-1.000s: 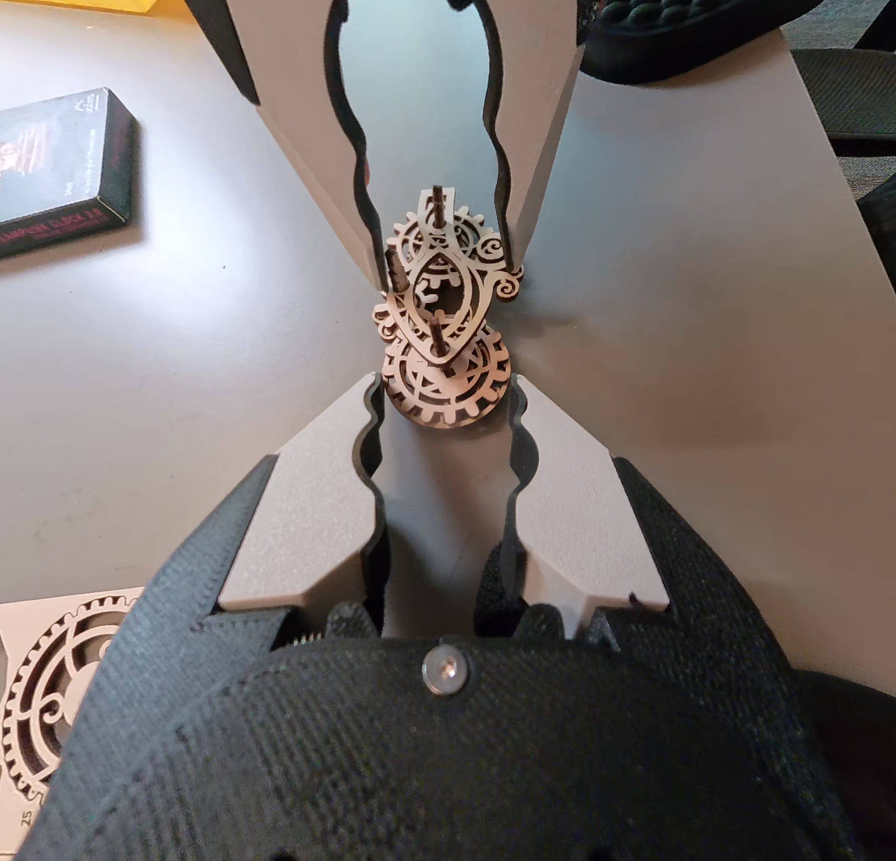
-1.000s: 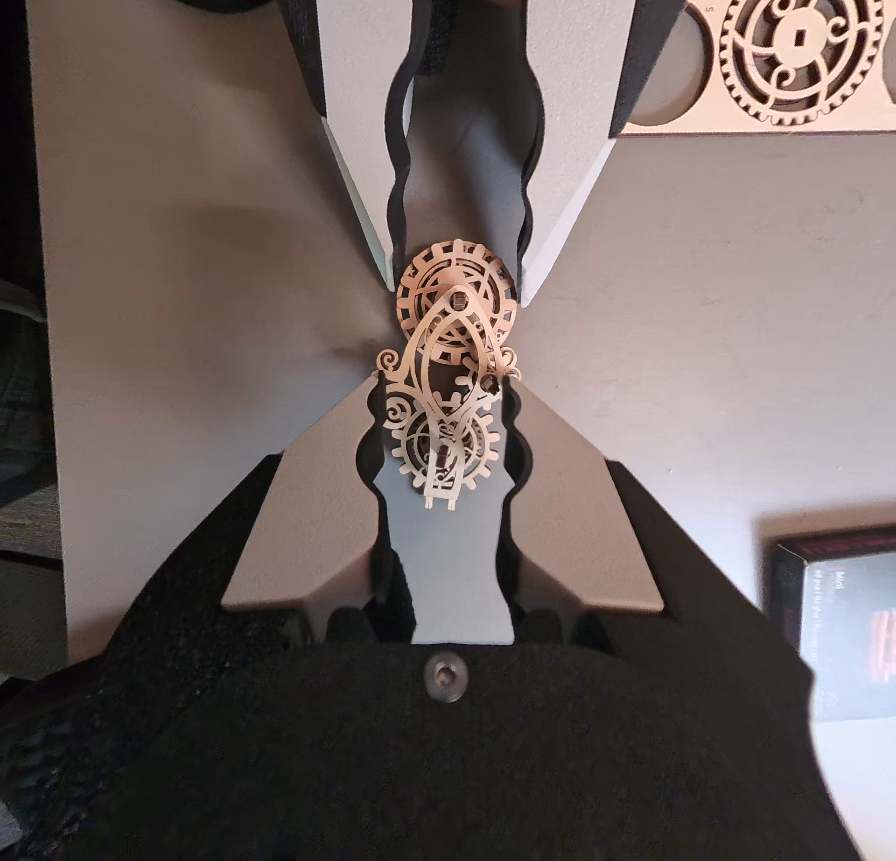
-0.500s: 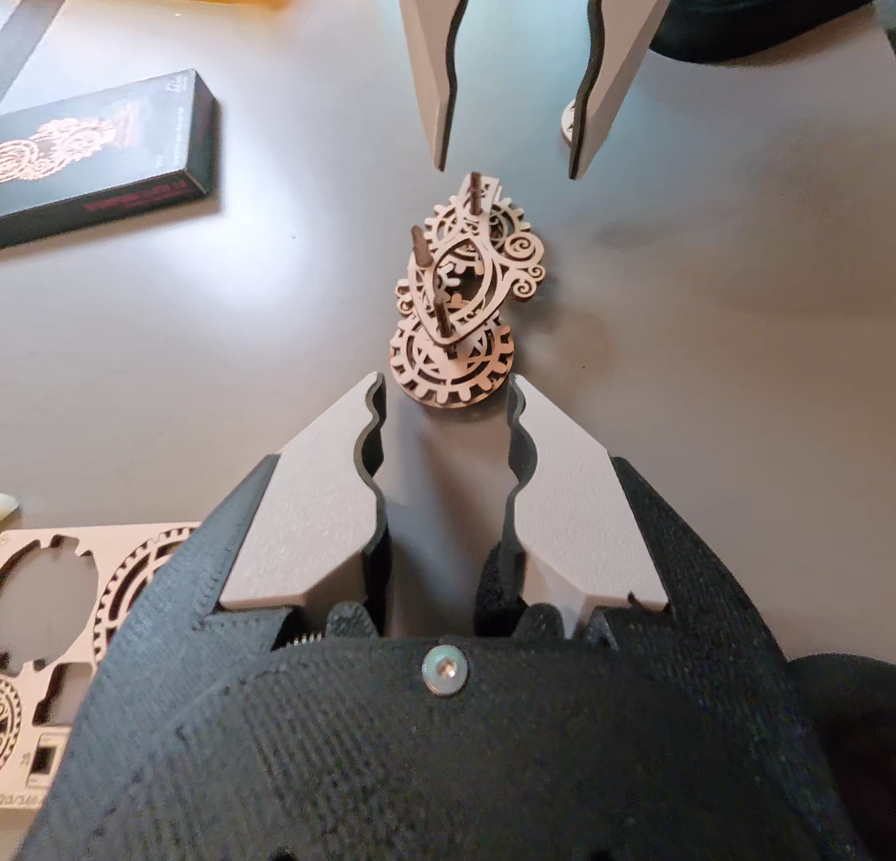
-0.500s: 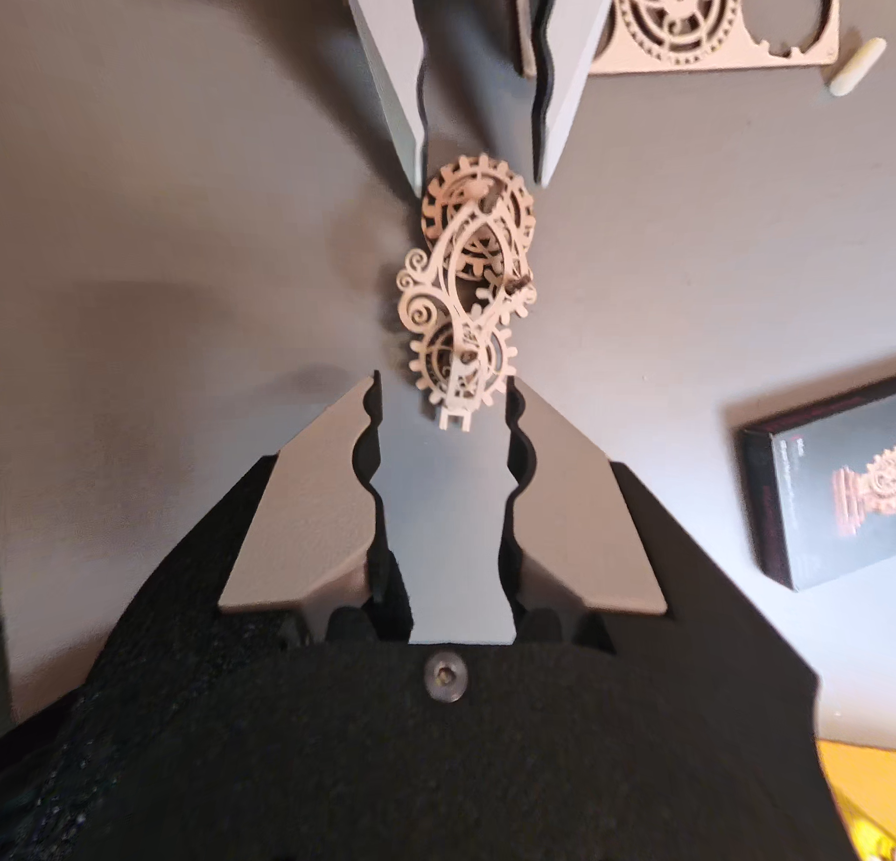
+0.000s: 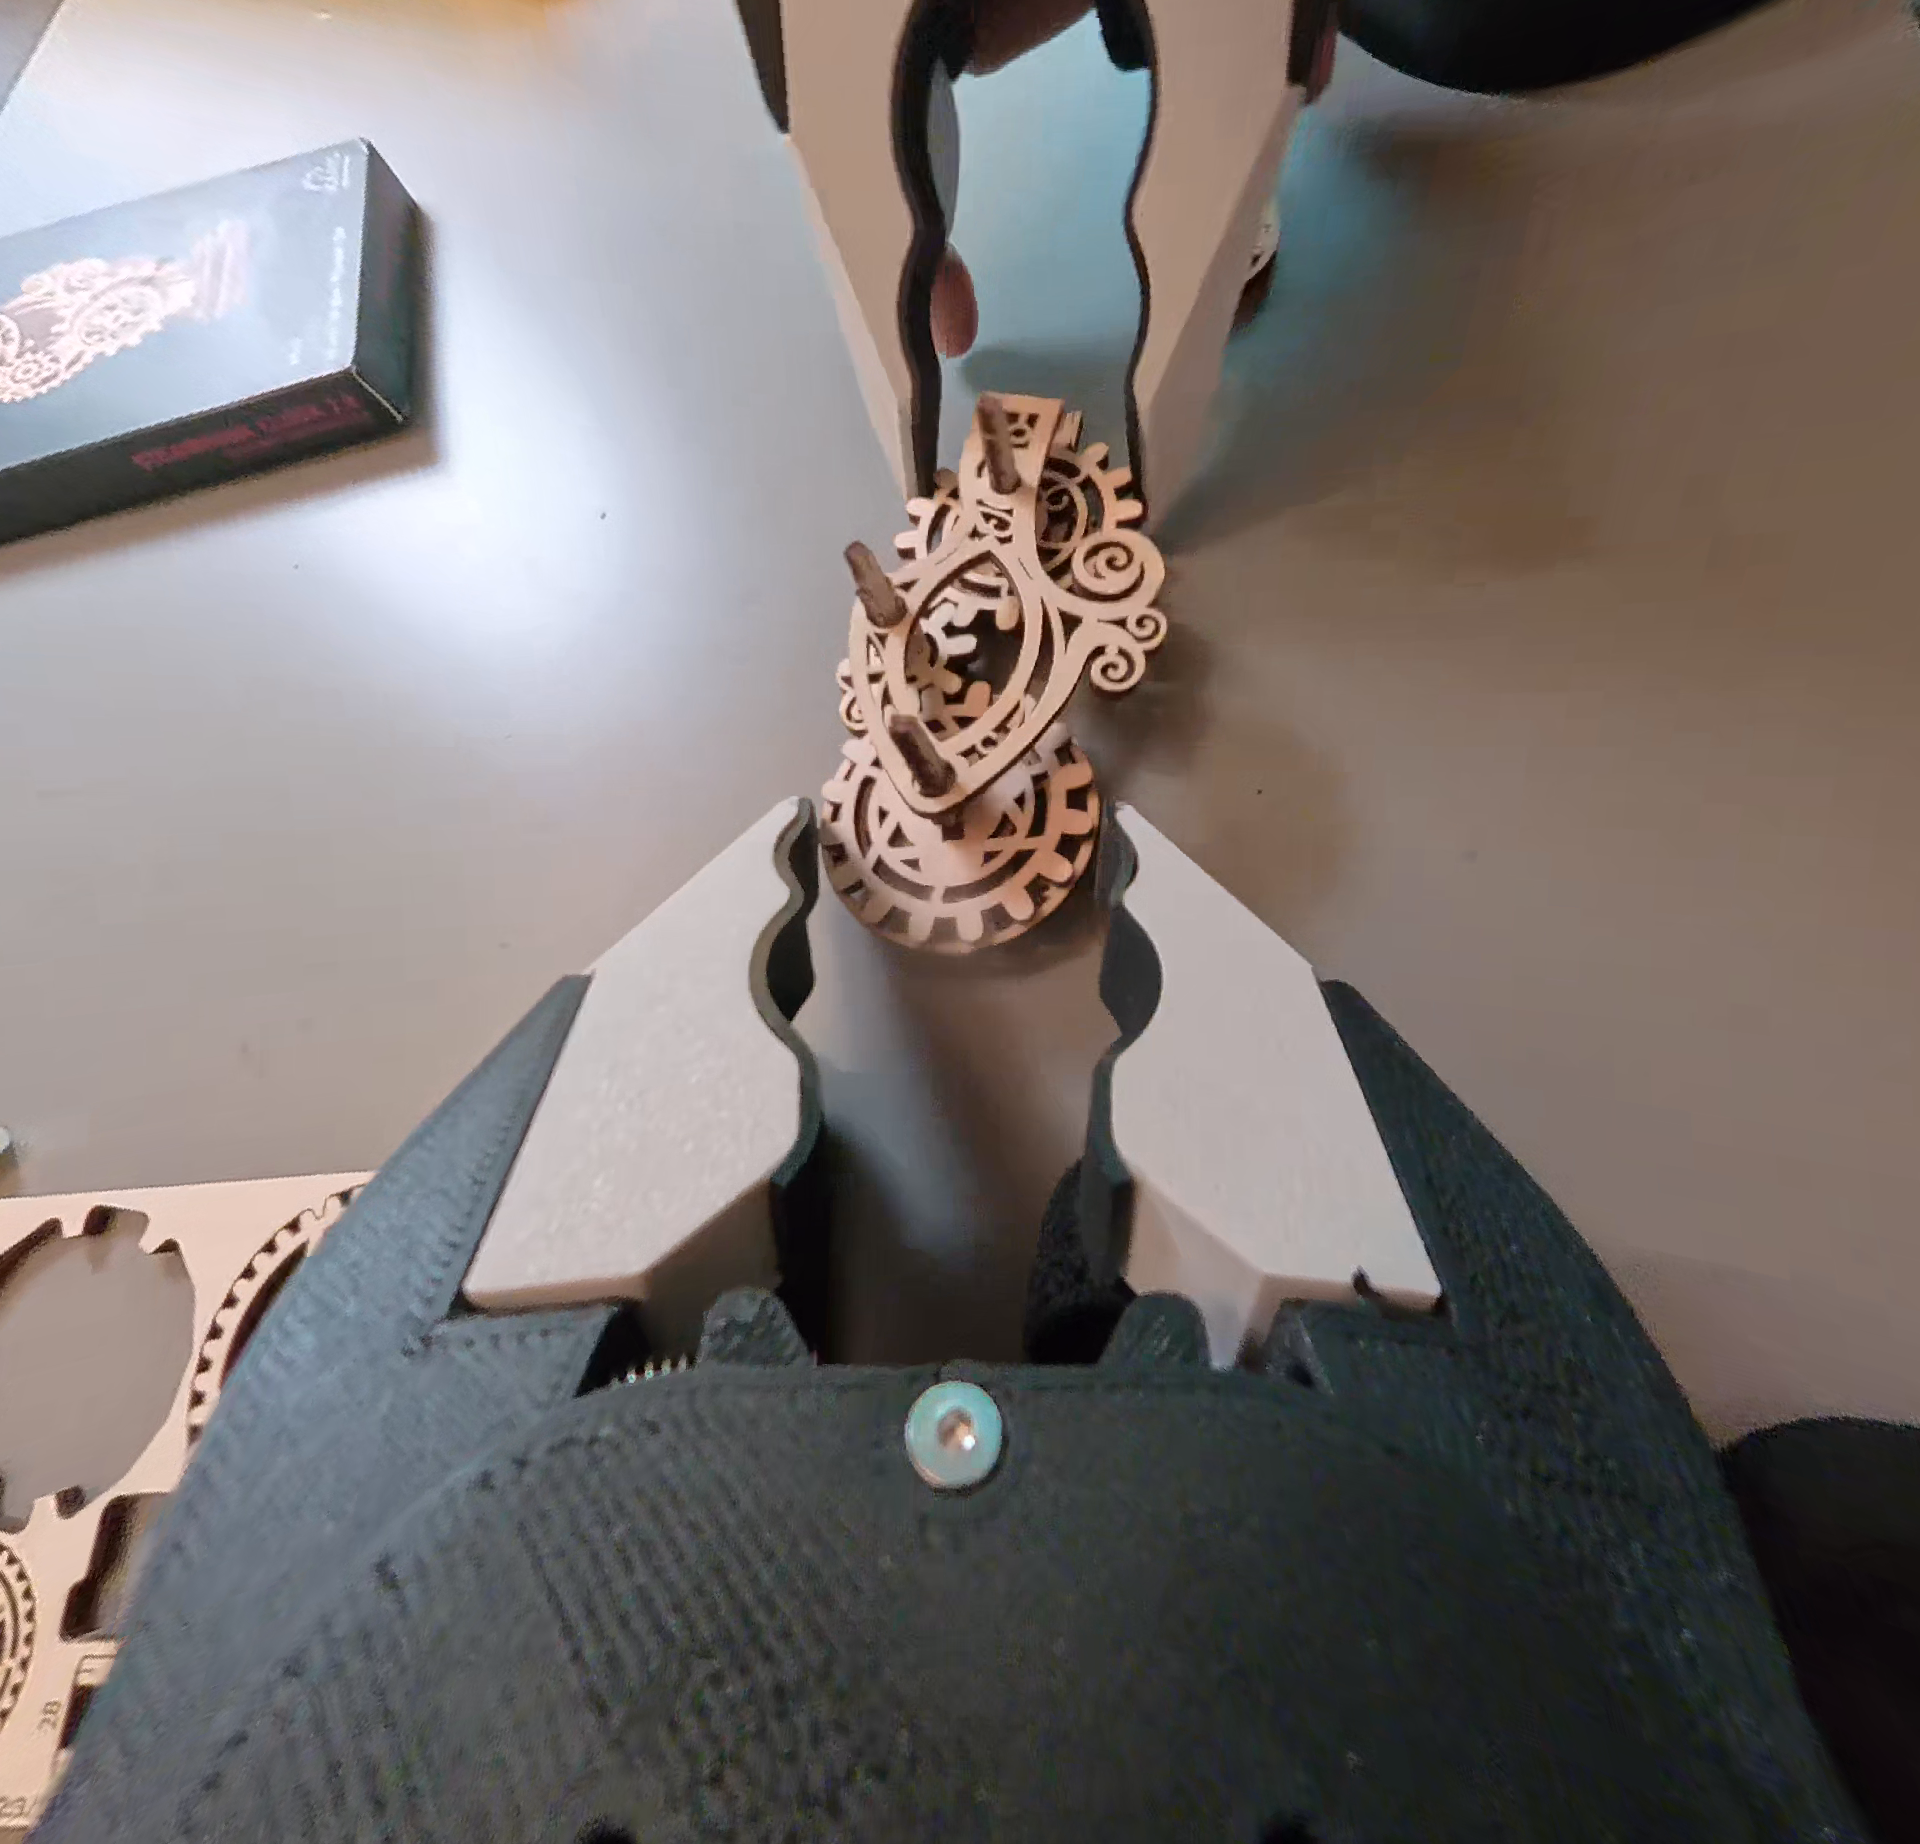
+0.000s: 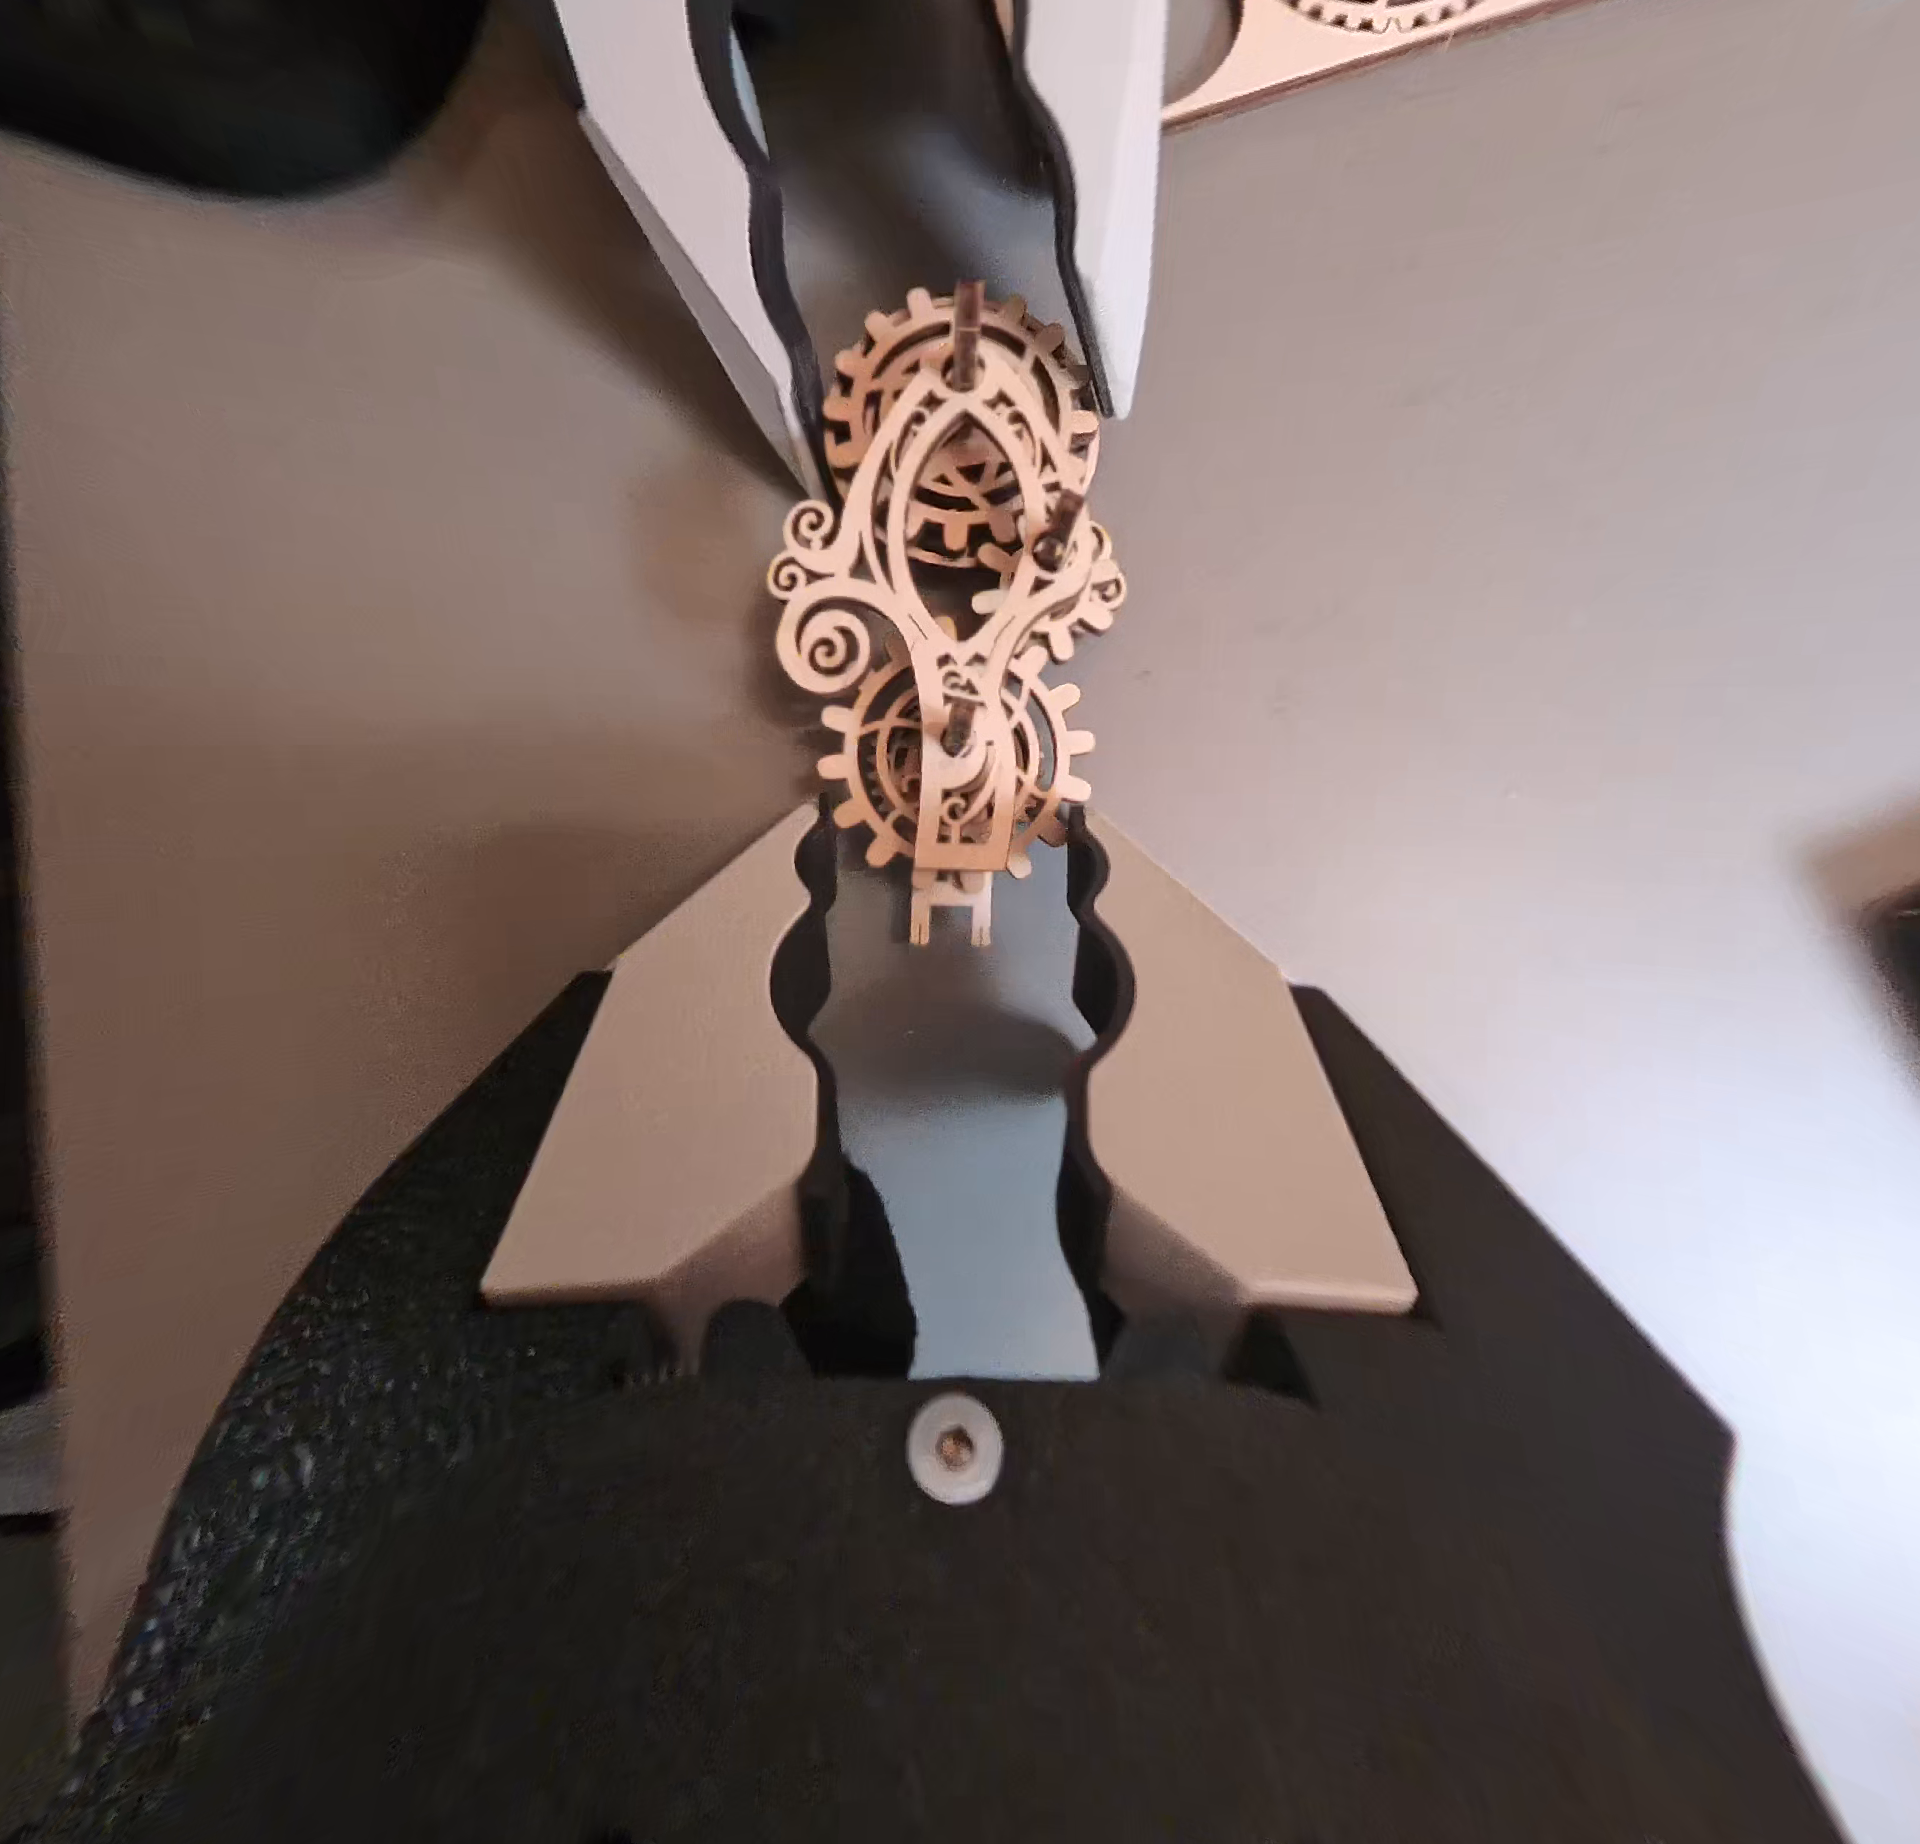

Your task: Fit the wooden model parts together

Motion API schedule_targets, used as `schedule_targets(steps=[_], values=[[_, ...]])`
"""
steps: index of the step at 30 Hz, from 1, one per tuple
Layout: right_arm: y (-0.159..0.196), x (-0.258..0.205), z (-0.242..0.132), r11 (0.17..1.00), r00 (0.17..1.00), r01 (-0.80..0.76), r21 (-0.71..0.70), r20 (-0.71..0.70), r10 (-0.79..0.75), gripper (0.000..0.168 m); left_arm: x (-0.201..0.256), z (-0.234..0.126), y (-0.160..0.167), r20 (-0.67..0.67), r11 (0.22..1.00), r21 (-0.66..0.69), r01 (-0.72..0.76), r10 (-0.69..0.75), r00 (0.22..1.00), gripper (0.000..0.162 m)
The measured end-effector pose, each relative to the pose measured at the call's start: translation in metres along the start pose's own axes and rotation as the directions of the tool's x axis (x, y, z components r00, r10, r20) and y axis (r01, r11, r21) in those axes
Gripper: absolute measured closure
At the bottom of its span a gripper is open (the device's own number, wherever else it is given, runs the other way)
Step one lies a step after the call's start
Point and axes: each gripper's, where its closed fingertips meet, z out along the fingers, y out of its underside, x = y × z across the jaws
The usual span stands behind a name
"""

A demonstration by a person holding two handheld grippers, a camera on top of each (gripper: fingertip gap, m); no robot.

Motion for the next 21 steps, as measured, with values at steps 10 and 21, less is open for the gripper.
schedule_targets(steps=[10,21], values=[[-0.017,-0.008,-0.011,0.938,0.885,-0.341,0.058,0.356,0.300,0.125,0.006,-0.013,-0.006,-0.188,0.968,0.051,0.246,-0.232,0.954,0.110],[-0.016,-0.014,-0.014,0.992,0.996,0.080,0.101,-0.043,-0.076,0.109,0.004,-0.020,-0.011,-0.283,0.898,0.052,0.437,-0.406,0.869,0.110]])
